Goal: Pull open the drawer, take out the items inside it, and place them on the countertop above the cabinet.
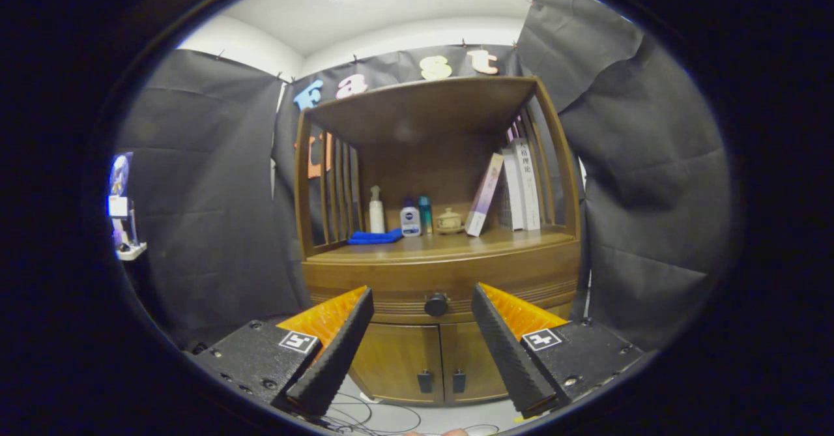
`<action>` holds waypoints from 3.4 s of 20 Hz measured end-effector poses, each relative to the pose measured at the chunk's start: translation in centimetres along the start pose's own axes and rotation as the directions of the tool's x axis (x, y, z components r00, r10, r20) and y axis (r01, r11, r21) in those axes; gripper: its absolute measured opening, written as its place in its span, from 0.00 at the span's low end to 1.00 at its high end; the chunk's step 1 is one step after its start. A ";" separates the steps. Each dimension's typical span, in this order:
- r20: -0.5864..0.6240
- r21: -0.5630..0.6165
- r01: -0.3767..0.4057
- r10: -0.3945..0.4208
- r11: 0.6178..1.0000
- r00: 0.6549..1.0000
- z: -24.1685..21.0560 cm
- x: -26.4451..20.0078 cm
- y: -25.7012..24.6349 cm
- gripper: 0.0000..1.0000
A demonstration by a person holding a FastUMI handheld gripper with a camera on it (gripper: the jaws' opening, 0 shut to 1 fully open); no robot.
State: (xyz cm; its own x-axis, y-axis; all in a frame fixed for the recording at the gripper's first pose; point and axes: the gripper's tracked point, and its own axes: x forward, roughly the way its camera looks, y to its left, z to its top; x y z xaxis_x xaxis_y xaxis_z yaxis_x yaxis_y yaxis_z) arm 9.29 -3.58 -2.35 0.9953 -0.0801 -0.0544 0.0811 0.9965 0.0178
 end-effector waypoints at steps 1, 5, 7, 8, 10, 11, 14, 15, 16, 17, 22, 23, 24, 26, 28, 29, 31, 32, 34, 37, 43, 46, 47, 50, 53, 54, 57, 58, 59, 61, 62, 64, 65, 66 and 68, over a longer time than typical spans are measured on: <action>-0.010 -0.002 0.003 -0.003 1.000 1.000 -0.3 1.2 -0.1 0.99; -0.050 -0.001 0.023 -0.023 1.000 0.998 -2.1 5.9 -0.6 0.99; -0.075 -0.008 0.031 -0.031 0.999 0.997 -3.3 8.3 -0.9 0.99; -0.086 -0.016 0.036 -0.037 0.999 0.996 -3.9 9.4 -1.0 0.99; -0.110 -0.035 0.054 -0.057 0.998 0.992 -5.2 11.6 -1.7 0.99; -0.121 -0.043 0.065 -0.070 0.997 0.990 -5.9 12.5 -2.1 0.98; -0.156 -0.057 0.091 -0.099 0.994 0.983 -7.7 15.2 -3.1 0.94; -0.164 -0.060 0.099 -0.108 0.993 0.981 -8.3 15.7 -3.3 0.92; -0.167 -0.058 0.101 -0.110 0.993 0.980 -8.5 16.0 -3.5 0.89; -0.165 -0.062 0.107 -0.116 0.992 0.980 -8.6 16.4 -3.5 0.84; -0.160 -0.080 0.118 -0.130 0.990 0.979 -9.3 17.2 -3.6 0.58; -0.160 -0.071 0.123 -0.133 0.990 0.978 -9.4 17.2 -3.3 0.53; -0.160 -0.076 0.125 -0.136 0.989 0.978 -9.1 17.1 -3.4 0.48; -0.157 -0.106 0.129 -0.145 0.986 0.977 -9.1 17.2 -3.5 0.44; -0.161 -0.098 0.134 -0.149 0.986 0.976 -9.1 17.2 -3.5 0.41; -0.168 -0.073 0.134 -0.145 0.988 0.975 -9.0 17.0 -3.3 0.39; -0.170 -0.071 0.136 -0.146 0.988 0.975 -9.1 16.6 -3.4 0.36; -0.167 -0.078 0.134 -0.146 0.988 0.975 -9.1 16.2 -3.5 0.36; -0.168 -0.075 0.130 -0.141 0.989 0.976 -9.2 14.7 -3.2 0.35; -0.170 -0.079 0.123 -0.135 0.989 0.976 -9.2 12.9 -3.1 0.35; -0.180 -0.070 0.109 -0.120 0.992 0.976 -9.4 8.4 -2.6 0.35; -0.186 -0.076 0.096 -0.109 0.992 0.976 -9.6 6.0 -2.4 0.35; -0.189 -0.072 0.095 -0.107 0.993 0.976 -9.5 5.3 -2.3 0.35; -0.202 -0.057 0.083 -0.093 0.995 0.975 -10.0 3.2 -2.0 0.35; -0.214 -0.062 0.070 -0.082 0.996 0.973 -10.6 1.3 -1.8 0.35; -0.211 -0.059 0.068 -0.079 0.996 0.974 -10.6 0.4 -1.8 0.35; -0.220 -0.054 0.053 -0.064 0.997 0.973 -10.9 -1.1 -1.3 0.35; -0.221 -0.049 0.045 -0.055 0.998 0.974 -11.1 -1.8 -1.3 0.35; -0.221 -0.051 0.034 -0.045 0.998 0.974 -11.4 -2.3 -1.2 0.35; -0.224 -0.061 0.018 -0.032 0.998 0.974 -11.6 -3.3 -1.0 0.35; -0.226 -0.062 0.013 -0.027 0.998 0.974 -11.7 -3.8 -1.0 0.35; -0.231 -0.065 0.006 -0.021 0.998 0.973 -11.9 -4.5 -0.9 0.35; -0.234 -0.068 0.002 -0.018 0.998 0.972 -12.1 -4.9 -0.8 0.35; -0.239 -0.070 -0.006 -0.011 0.998 0.971 -12.2 -5.2 -0.8 0.35; -0.248 -0.082 -0.018 -0.003 0.996 0.969 -12.4 -5.7 -0.8 0.35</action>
State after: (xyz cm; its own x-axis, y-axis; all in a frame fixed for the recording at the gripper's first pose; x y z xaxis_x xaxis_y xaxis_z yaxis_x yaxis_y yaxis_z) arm 2.93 -3.67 -14.41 0.9510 -0.0746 -0.3001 0.0583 0.9963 -0.0629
